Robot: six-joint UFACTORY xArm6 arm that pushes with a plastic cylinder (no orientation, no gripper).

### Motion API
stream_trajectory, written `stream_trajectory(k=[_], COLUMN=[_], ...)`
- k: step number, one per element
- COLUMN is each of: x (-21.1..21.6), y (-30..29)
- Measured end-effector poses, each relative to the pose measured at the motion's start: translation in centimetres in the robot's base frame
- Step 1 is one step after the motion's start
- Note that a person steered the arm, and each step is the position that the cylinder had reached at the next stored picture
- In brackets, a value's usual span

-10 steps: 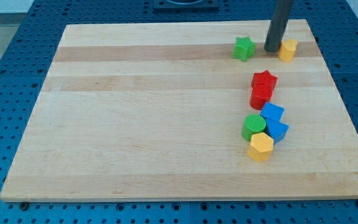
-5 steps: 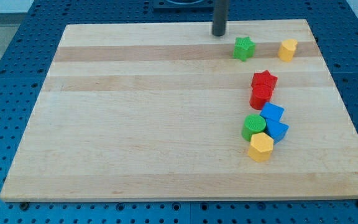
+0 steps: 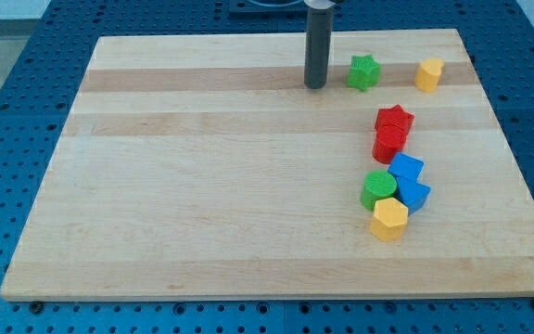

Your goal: Move the green star into the yellow heart

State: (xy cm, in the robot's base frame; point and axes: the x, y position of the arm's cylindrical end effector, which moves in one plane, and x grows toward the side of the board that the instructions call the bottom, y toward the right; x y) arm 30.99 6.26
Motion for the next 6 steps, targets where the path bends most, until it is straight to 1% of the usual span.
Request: stream_trajectory(k=[2, 6], x=[-0.2, -0.2], y=[5.2, 10.0])
